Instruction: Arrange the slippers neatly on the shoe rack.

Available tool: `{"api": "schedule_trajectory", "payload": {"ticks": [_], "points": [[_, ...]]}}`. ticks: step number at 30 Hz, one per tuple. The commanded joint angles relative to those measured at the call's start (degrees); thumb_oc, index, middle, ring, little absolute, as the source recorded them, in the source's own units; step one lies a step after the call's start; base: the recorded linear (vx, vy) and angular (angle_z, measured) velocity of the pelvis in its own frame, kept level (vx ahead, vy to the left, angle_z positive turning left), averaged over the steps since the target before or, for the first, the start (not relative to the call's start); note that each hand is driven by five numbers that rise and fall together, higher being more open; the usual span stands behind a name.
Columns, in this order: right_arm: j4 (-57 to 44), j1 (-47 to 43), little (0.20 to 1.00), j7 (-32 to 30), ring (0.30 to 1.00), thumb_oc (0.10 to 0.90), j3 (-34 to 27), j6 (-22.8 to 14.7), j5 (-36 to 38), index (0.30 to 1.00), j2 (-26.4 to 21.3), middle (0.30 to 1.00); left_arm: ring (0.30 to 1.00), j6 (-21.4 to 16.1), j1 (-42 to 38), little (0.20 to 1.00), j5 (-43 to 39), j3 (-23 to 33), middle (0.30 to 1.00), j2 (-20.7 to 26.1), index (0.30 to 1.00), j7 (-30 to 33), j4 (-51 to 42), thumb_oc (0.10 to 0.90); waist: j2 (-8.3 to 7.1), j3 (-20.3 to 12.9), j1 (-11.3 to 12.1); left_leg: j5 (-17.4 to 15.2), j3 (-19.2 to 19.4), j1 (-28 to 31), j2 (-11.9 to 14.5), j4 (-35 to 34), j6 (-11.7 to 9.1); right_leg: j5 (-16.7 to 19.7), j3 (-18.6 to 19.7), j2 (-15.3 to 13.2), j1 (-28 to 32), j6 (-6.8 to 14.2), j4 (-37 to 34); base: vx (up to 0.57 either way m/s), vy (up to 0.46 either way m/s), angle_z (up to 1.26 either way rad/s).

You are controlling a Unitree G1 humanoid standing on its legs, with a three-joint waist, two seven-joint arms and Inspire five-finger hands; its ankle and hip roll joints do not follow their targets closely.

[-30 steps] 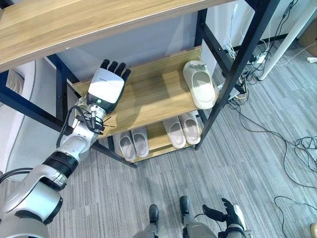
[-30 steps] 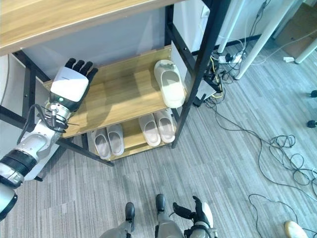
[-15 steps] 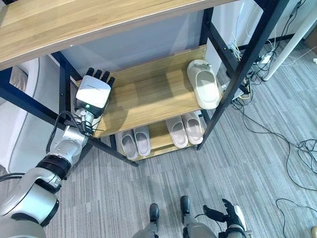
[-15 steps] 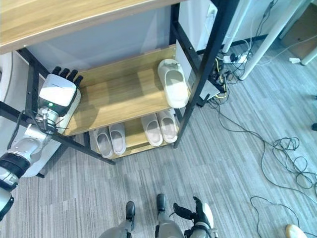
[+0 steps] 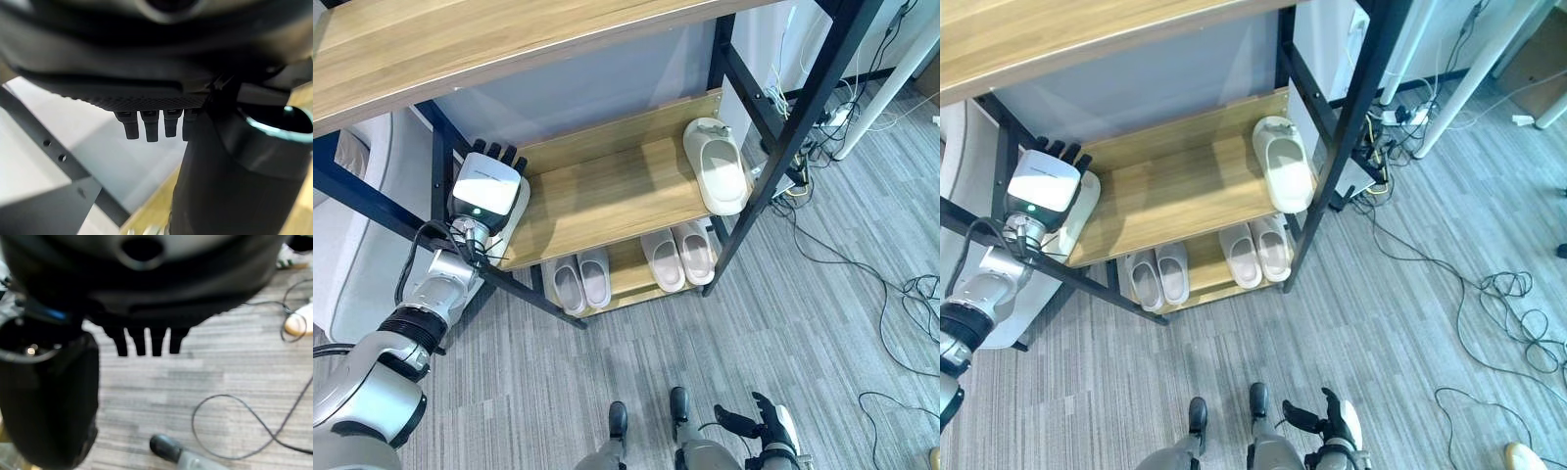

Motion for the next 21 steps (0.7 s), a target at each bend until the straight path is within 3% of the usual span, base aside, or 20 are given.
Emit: {"api": "schedule_trajectory", "payload": {"ticks": [1, 21], "points": [[-2.7, 2.8, 0.900, -0.7, 0.900, 0.800, -0.4, -1.3, 0.9, 0.900, 0.1, 0.900, 0.900, 4.4, -7.5, 0.900, 1.3, 2.5, 0.900, 5.7, 0.900, 0.9, 3.0, 0.800, -1.63, -1.4, -0.5, -5.3, 0.7, -0.1, -2.5, 0.1, 1.6, -5.2, 4.1, -3.6, 1.7, 8.1, 0.3, 0.00, 0.000, 0.00], [-1.5, 1.3, 0.900, -1.0, 0.900, 0.800, 2.0, -3.1, 1.0, 0.900, -0.8, 0.900, 0.900, 4.8, -13.7, 0.900, -1.8, -5.3, 0.900, 3.2, 0.900, 2.0, 20.7, 0.800, -2.23, -1.8, -1.1, -5.2, 1.3, -0.5, -1.9, 0.1, 1.3, -5.0, 4.2, -3.2, 0.8, 8.3, 0.3, 0.00, 0.001, 0.00]]}}
